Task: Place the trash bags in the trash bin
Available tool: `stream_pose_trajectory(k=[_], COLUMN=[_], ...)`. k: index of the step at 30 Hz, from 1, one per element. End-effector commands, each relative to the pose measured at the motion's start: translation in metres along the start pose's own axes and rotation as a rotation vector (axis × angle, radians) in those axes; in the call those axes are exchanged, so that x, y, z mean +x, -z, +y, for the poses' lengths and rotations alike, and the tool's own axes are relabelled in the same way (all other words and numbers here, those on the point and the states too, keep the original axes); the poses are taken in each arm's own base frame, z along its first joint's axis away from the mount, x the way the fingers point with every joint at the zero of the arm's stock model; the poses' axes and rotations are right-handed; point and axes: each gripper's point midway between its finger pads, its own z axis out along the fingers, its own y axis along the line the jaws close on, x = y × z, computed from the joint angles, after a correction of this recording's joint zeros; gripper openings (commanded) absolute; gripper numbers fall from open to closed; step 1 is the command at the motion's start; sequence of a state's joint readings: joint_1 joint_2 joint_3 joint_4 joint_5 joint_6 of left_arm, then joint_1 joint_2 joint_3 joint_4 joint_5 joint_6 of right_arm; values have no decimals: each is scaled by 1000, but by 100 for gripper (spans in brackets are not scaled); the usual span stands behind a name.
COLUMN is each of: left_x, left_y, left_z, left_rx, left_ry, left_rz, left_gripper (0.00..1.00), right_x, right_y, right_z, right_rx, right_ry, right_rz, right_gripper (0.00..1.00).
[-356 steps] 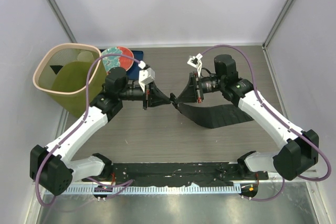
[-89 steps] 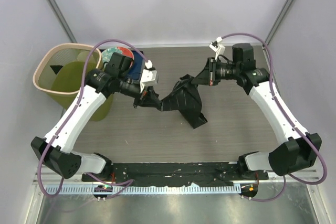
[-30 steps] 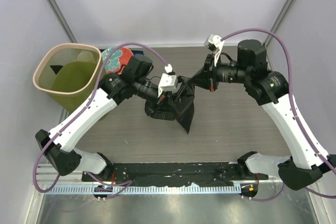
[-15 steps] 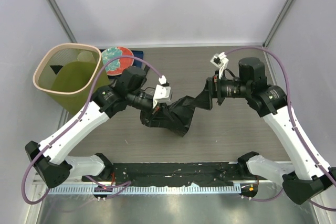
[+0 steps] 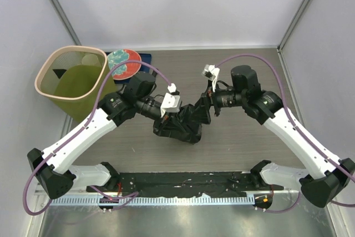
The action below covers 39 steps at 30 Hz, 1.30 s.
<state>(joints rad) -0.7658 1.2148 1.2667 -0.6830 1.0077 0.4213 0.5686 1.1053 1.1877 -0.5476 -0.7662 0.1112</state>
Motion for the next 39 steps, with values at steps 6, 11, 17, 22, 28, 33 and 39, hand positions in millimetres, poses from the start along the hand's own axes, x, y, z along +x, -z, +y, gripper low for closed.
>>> stream_pose_trajectory(k=[6, 11, 17, 22, 28, 33, 39], left_x=[-20, -3, 45, 61, -3, -52, -81], left_y=[1, 0, 2, 10, 35, 63, 59], left_z=[-10, 0, -2, 5, 18, 26, 22], left_rx=[42, -16, -83, -148, -294, -358, -295], left_ry=[-125, -104, -141, -162, -35, 15, 43], left_rz=[-44, 52, 266, 387, 100, -99, -193], left_gripper=[6, 8, 10, 20, 56, 58, 59], right_x=[8, -28, -83, -89, -85, -87, -88], right_y=[-6, 8, 61, 75, 78, 80, 78], right_z=[1, -3, -37, -18, 0, 4, 1], right_rx=[-64, 50, 412, 387, 320, 314, 316], right_ry=[119, 201, 361, 407, 493, 531, 546], right_rz=[27, -66, -279, -351, -383, -383, -386], right_gripper=[78, 1, 1, 1, 1, 1, 1])
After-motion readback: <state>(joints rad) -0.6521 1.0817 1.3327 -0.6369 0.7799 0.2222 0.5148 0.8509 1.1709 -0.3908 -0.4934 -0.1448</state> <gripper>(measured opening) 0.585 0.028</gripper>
